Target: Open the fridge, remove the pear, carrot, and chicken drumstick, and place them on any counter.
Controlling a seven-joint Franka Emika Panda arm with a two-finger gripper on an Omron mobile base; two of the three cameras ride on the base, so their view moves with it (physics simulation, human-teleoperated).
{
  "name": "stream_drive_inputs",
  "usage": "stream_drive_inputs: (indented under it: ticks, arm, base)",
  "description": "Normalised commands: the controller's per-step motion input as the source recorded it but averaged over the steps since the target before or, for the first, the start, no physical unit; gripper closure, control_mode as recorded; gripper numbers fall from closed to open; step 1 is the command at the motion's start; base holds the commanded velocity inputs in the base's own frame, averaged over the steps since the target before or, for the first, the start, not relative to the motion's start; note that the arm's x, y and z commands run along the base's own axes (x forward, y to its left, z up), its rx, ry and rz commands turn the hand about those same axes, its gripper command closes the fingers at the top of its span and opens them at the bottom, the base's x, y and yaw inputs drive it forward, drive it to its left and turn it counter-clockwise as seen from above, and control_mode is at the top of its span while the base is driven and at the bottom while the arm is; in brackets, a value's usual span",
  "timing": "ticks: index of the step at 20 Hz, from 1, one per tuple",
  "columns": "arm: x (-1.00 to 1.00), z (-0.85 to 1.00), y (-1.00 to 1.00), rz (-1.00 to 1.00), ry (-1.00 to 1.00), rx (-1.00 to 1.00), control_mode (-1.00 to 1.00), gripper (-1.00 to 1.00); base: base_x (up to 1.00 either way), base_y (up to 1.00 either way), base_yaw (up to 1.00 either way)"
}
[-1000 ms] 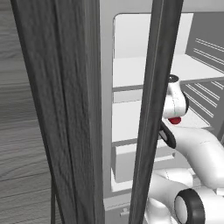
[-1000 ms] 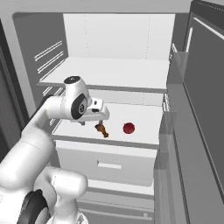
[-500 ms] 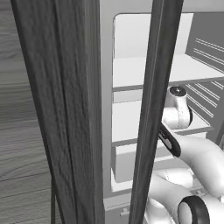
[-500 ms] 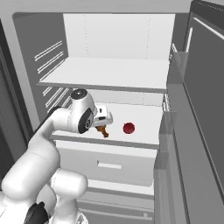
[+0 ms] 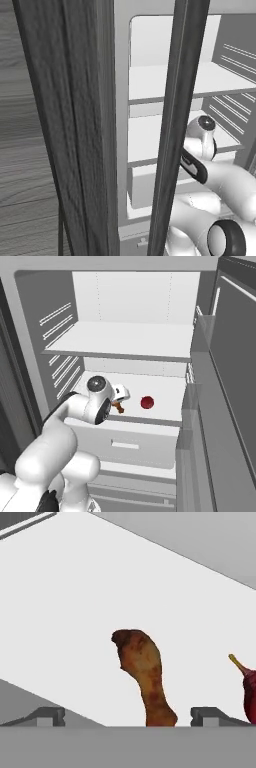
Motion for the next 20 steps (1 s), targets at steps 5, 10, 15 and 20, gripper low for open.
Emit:
stream_drive_inputs:
  ticks: [5,10,15,20]
  arm:
    - [0.47,-0.04,-0.04,0.05,-0.01,0.0,-1.0,-1.0]
    - [0.24,-0.19,-0.14,0.0,0.02,0.0,-1.0,-1.0]
    - [0.26,-0.24,-0.07,0.0,0.04,0.0,-1.0,-1.0]
    - [0.41,-0.27,0.0,0.0,0.04,0.0,-1.0,-1.0]
  base:
    - [0.0,0.0,0.0]
    - [0.0,0.0,0.0]
    - [0.0,0.0,0.0]
    - [0.0,0.0,0.0]
